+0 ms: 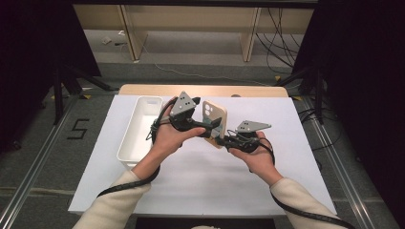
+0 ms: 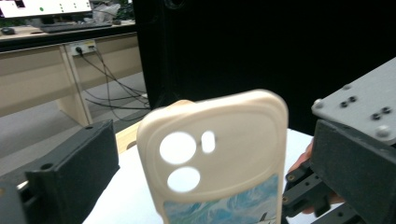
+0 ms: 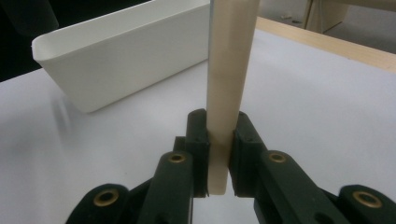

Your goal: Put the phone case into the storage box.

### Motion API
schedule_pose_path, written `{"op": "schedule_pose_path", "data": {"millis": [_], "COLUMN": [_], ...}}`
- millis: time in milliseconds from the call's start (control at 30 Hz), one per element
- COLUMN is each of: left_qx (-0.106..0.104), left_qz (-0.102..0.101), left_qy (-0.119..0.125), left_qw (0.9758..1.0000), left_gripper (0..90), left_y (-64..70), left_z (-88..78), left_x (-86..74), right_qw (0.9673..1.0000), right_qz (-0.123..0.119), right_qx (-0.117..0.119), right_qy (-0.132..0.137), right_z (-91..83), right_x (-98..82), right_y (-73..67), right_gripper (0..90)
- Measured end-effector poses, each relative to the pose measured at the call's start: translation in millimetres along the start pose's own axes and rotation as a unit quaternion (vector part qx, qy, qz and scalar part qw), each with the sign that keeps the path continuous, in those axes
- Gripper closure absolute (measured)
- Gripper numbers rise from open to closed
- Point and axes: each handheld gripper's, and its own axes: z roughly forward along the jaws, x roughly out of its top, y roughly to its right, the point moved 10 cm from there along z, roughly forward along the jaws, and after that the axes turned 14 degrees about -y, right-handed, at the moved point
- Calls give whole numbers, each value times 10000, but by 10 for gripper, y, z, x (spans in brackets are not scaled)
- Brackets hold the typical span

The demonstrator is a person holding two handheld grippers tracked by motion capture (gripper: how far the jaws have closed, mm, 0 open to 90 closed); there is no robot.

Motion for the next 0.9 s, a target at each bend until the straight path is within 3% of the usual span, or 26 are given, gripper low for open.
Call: {"op": "schedule_pose_path", "data": {"millis": [133,367,900], "left_qx": [146,266,363], "left_qz": [-57,-59,-127], "left_qy": [-48,-17,-33], "left_qw": [9999,9996,9993], "left_gripper": [0,0,0], "left_y": [-1,44,23], "left_z": [52,103,154], "left_x": [-50,-65,-78], "right_qw": [9999,9996,9996], "right_qz": [-62,53,60], "right_qx": [-124,-255,-215], "right_qy": [-21,-74,-166], "right_z": [-4,24,90], "right_x": [9,-9,-43], "right_y": [-27,-9,-65], "right_gripper": [806,806,806]}}
